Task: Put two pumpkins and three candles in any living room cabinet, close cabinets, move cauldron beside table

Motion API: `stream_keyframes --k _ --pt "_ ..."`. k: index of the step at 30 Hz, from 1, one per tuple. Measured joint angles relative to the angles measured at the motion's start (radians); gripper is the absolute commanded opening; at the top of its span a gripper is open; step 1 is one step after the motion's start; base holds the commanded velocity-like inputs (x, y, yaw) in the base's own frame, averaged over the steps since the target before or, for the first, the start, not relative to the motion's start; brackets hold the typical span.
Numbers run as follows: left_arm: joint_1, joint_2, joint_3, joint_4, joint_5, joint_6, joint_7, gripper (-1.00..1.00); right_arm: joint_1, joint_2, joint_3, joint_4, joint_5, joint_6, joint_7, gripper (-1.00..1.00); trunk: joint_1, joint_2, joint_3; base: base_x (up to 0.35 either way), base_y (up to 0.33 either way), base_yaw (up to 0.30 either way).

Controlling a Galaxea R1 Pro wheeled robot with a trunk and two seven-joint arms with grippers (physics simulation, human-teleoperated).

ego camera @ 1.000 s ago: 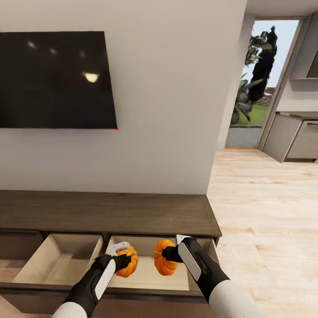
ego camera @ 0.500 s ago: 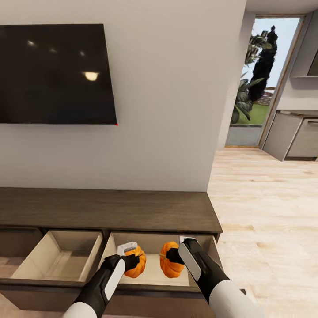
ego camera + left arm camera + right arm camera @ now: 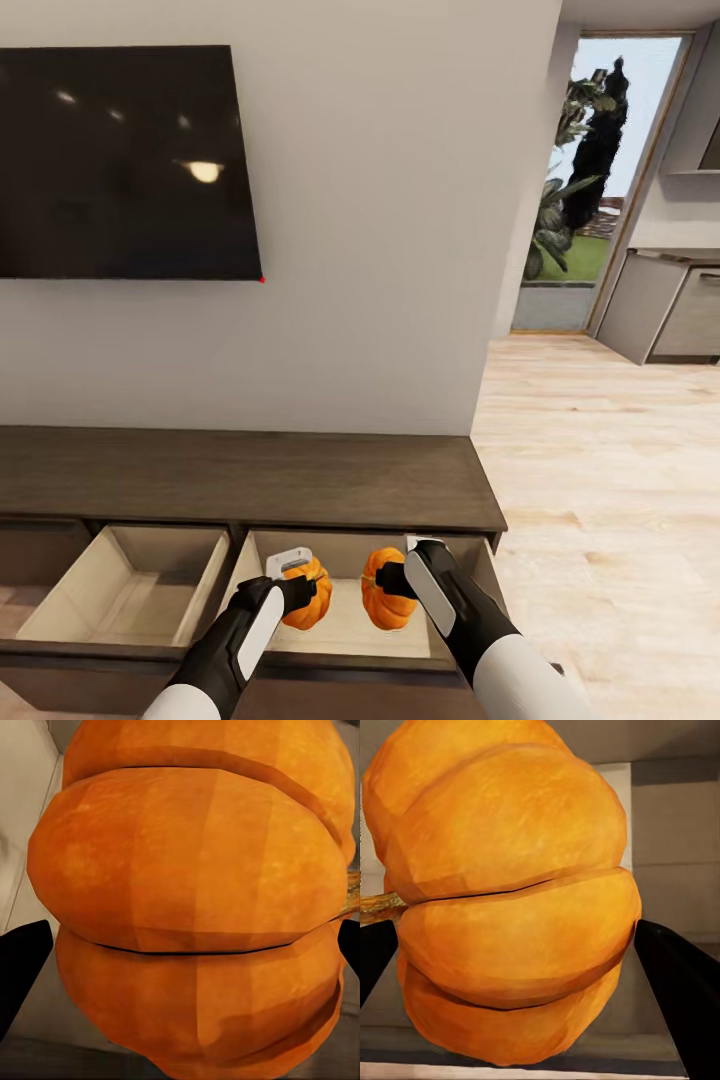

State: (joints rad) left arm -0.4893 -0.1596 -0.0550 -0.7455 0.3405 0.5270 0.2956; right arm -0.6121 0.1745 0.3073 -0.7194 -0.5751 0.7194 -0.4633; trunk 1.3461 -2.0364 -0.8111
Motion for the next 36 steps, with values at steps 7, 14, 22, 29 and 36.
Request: stream_keyframes --k 7,14,22,29,36 --pt "0.0 0.0 0.0 -0.001 0.001 0.001 -0.001 -1.0 0.0 0.0 -0.001 0.001 -0.002 -0.042 0.0 -1.0 0.0 0.0 0.0 0.091 0.0 0.0" --pt "0.0 0.001 0.0 -0.003 0.001 0.002 -0.001 -1.0 -0.001 0.0 -0.002 0.004 -0.005 -0.047 -0.003 -1.0 0.019 -0.035 -0.016 0.004 0.0 0.0" --pt "0.0 0.002 0.0 -0.003 0.002 0.001 -0.001 -1.0 -0.001 0.0 -0.001 0.01 -0.004 -0.048 -0.003 -1.0 0.05 -0.091 -0.041 0.0 0.0 0.0" --pt "0.0 0.002 0.0 -0.003 0.0 0.001 -0.001 -1.0 -0.001 0.0 -0.001 0.011 -0.003 -0.049 -0.003 -1.0 0.077 -0.14 -0.063 0.0 0.0 0.0" --pt "0.0 0.002 0.0 -0.003 0.0 0.0 -0.001 -1.0 -0.001 0.0 0.0 0.011 -0.002 -0.05 -0.003 -1.0 0.103 -0.189 -0.085 0.0 0.0 0.0"
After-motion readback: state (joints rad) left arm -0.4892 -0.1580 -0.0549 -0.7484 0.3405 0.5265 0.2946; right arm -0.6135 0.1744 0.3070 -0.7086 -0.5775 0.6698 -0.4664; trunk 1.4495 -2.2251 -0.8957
